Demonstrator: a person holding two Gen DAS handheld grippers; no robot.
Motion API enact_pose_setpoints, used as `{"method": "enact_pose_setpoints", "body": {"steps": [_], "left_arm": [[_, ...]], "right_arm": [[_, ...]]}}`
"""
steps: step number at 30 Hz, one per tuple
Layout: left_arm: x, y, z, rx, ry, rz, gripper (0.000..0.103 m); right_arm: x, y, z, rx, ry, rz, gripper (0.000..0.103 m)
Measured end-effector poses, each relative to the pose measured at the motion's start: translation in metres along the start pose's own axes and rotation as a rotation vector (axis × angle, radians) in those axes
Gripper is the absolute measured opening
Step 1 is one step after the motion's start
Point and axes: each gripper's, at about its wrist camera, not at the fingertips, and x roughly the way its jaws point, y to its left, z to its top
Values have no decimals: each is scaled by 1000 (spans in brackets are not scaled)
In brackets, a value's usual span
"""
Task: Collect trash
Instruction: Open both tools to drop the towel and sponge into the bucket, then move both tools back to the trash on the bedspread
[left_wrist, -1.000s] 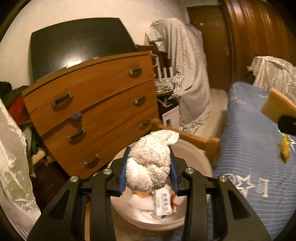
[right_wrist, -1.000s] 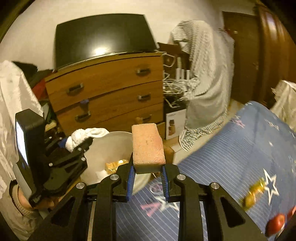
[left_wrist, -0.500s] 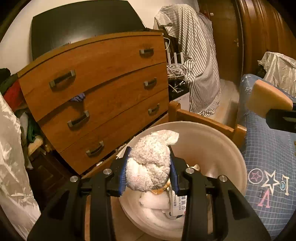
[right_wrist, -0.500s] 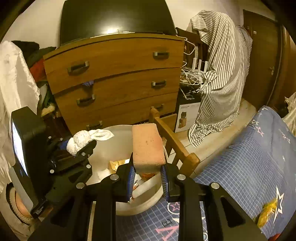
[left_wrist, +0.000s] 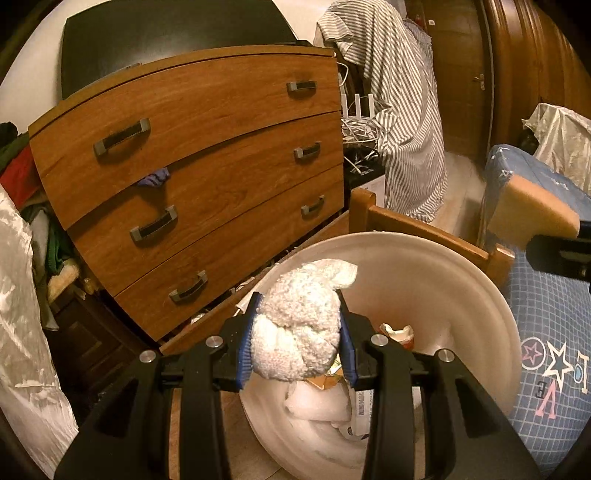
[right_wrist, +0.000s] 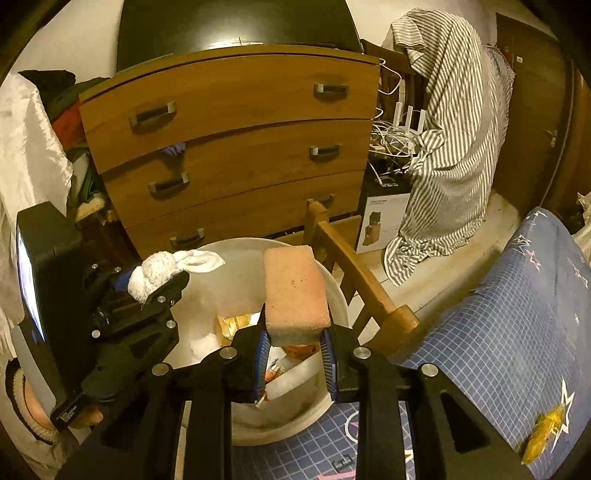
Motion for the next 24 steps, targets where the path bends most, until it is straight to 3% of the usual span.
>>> {"method": "enact_pose_setpoints", "body": {"steps": [2, 5, 9, 19, 24], "left_arm": [[3, 3, 2, -8, 5, -23, 38], [8, 11, 4, -44, 25, -74, 69], [4, 20, 6, -86, 20, -137, 70], [0, 14, -1, -78, 23, -119, 70], [-14, 5, -6, -98, 9, -111, 70]], "right_arm": [[4, 3, 1, -15, 10, 28, 28], [8, 5, 2, -26, 10, 18, 43], [9, 1, 1, -10, 5, 18, 43], [-9, -11, -9, 29, -35, 6, 43], [-48, -17, -30, 40, -152, -76, 43]]}}
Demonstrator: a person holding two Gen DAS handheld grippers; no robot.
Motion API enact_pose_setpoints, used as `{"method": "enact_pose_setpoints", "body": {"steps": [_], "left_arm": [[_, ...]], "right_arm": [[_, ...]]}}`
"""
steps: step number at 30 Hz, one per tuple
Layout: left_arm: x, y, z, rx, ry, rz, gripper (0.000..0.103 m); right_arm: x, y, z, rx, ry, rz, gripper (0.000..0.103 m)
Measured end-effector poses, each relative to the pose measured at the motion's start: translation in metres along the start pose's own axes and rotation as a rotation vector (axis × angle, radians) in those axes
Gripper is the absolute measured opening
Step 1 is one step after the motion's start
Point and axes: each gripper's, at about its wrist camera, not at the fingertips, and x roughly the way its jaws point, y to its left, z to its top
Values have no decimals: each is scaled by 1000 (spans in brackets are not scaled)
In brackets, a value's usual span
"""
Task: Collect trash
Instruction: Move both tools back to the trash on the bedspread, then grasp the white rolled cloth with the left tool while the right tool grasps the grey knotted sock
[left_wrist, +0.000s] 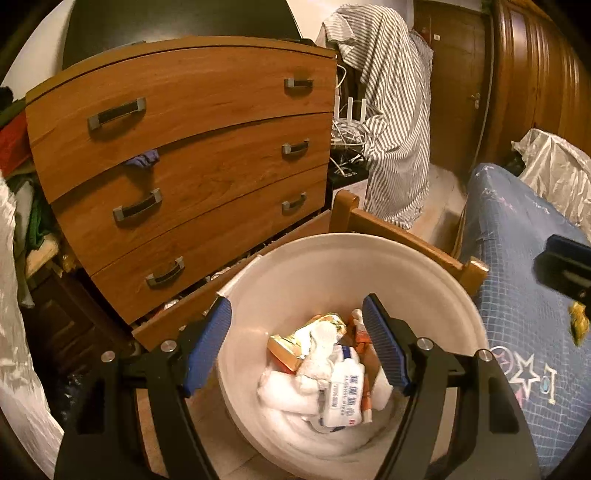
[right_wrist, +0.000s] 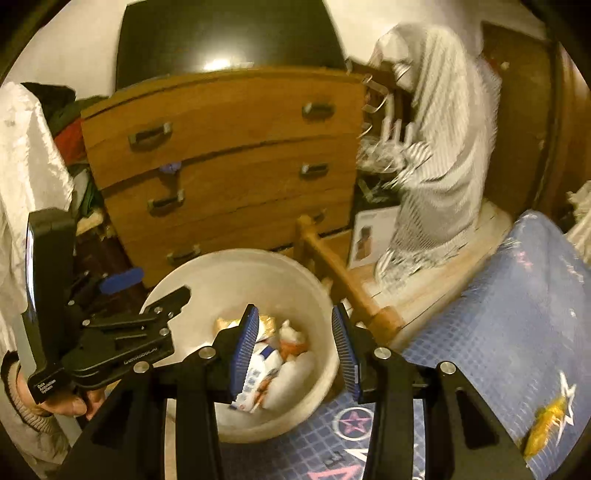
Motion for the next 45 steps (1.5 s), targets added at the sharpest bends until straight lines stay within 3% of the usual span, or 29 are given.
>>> {"method": "enact_pose_setpoints", "body": {"steps": [5, 12, 16, 19, 21, 27, 32, 34, 41, 45], "left_arm": [[-26, -33, -15, 3, -53, -59, 70], [-65, -122, -51, 110, -125, -215, 70], [-85, -172, -76, 145, -146, -327, 70], [-93, -210, -92, 186, -104, -400, 70], [-100, -243, -104, 254, -63, -458, 70], [-131, -319, -137, 452, -71, -575, 79], [-146, -376, -166, 616, -29, -673, 85], [-153, -395, -177, 663, -12, -703, 85], [-170, -464, -212, 838, 29, -859, 85], [-166, -500, -231, 923, 56, -878, 83]], "right_arm": [[-65, -32, -37, 57, -151, -135, 43], [-153, -109, -112, 209, -244, -323, 43], [-208, -162, -170, 323, -241, -420, 44], [-246, -204, -217, 395, -217, -498, 51], [-269, -228, -247, 443, -205, -544, 52], [-341, -304, -342, 610, -166, -657, 59], [-373, -360, -401, 718, -111, -654, 59], [-379, -385, -423, 776, -89, -605, 59], [-338, -439, -442, 900, -32, -448, 59], [-313, -461, -437, 933, -48, -388, 59]]}}
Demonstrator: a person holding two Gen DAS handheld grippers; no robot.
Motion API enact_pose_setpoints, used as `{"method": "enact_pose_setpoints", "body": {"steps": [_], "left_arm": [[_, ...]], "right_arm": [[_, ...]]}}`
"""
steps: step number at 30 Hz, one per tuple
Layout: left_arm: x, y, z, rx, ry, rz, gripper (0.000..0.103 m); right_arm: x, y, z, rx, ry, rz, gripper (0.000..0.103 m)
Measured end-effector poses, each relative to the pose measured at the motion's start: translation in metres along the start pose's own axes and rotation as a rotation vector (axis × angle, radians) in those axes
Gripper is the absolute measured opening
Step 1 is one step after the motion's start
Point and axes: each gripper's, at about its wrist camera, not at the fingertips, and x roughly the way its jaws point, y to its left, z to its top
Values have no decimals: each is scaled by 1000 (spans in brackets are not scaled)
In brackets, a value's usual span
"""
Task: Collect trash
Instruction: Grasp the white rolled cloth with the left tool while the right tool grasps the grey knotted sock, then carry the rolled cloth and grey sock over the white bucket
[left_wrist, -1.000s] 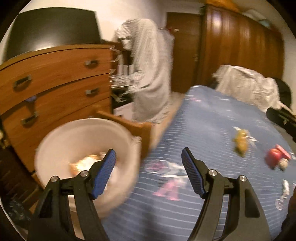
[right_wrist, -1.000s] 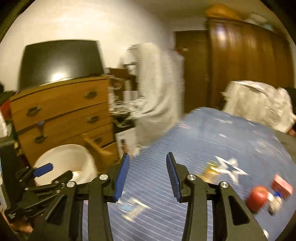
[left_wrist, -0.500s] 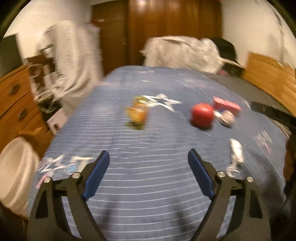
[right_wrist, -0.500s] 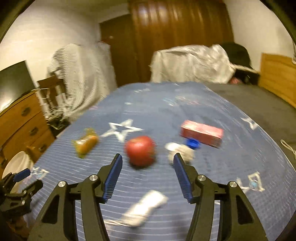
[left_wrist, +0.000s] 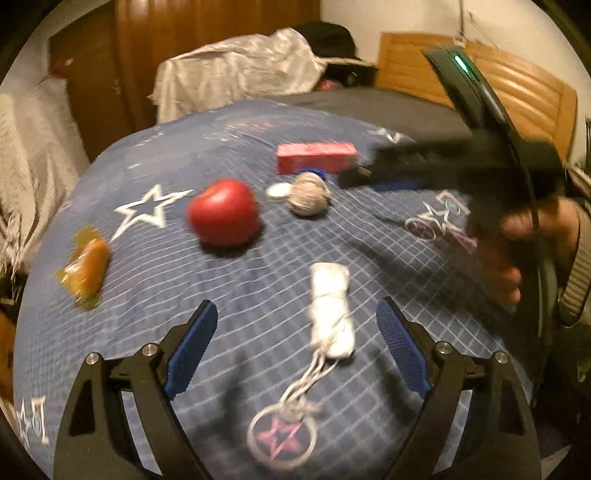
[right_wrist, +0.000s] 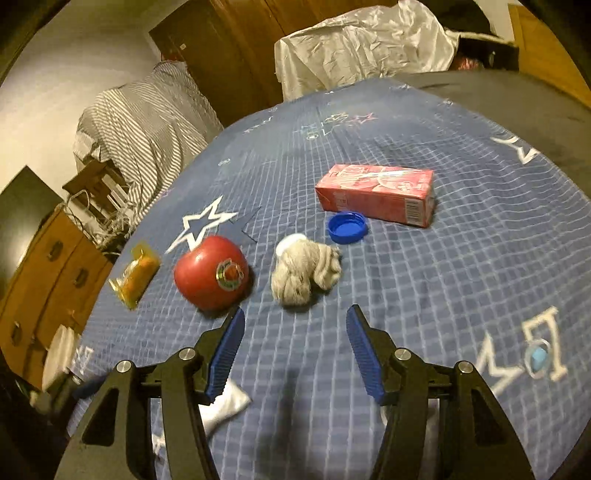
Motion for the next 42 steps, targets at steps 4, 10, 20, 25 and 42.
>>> {"method": "enact_pose_setpoints", "body": {"steps": [4, 10, 20, 25, 42], "left_arm": [[30, -6, 6, 11, 61, -38, 72], [57, 1, 5, -56, 145, -92, 56], [33, 16, -2, -123, 104, -69, 25], [-5, 31, -23, -168, 53, 39, 25], [-128, 92, -63, -396, -90, 431, 25]], "right_arm": [[33, 11, 13, -13, 18, -11, 60], [76, 3, 23, 1, 80, -42, 39], [32, 5, 6, 6, -35, -21, 29], [-17, 27, -33, -104, -82, -67, 29], [-116, 130, -164, -351, -131, -94, 29]]}}
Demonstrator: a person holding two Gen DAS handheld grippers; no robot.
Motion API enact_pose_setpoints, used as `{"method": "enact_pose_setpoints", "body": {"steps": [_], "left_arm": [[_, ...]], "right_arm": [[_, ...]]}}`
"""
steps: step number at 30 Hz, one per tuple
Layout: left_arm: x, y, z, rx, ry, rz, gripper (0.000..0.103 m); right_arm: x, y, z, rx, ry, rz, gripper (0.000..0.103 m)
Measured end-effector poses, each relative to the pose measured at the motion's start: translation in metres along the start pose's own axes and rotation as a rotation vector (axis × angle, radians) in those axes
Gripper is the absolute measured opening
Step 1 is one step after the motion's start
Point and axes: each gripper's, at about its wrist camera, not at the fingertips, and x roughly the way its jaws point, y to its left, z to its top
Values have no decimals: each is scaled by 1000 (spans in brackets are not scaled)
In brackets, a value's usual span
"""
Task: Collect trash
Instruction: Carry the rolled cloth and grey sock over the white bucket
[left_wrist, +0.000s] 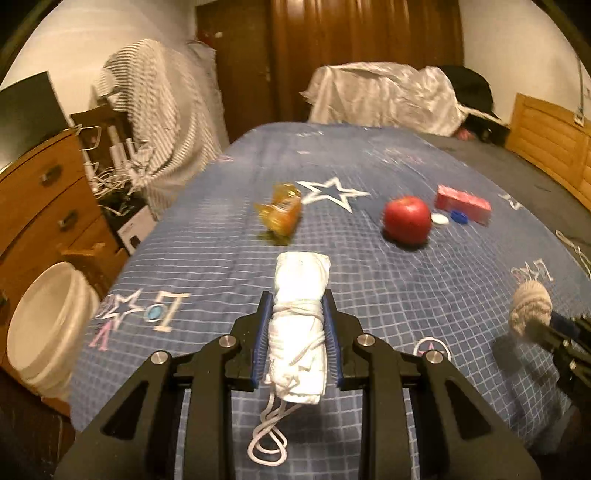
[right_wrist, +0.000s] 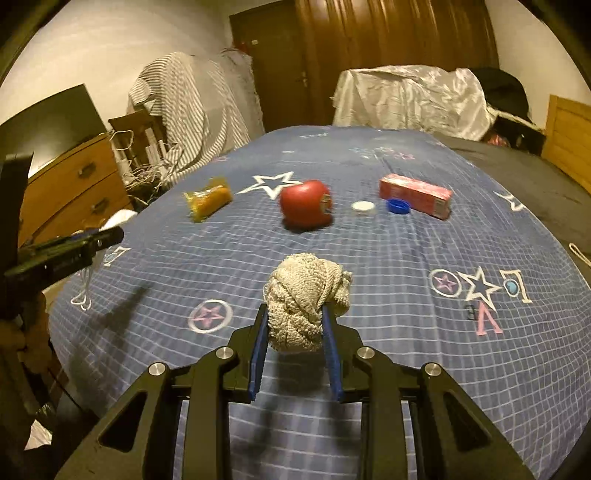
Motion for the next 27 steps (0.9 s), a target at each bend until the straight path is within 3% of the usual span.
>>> {"method": "enact_pose_setpoints", "body": {"steps": [13, 20, 27], "left_arm": [[-45, 63, 22, -109, -142, 101, 25], [-65, 128, 39, -177, -200, 206, 25], [-82, 211, 46, -235, -238, 367, 25]], "right_arm": [[-24, 86, 73, -113, -149, 36, 29], [-14, 181, 132, -244, -201, 159, 29], [16, 289, 178, -356, -185, 304, 29]]}}
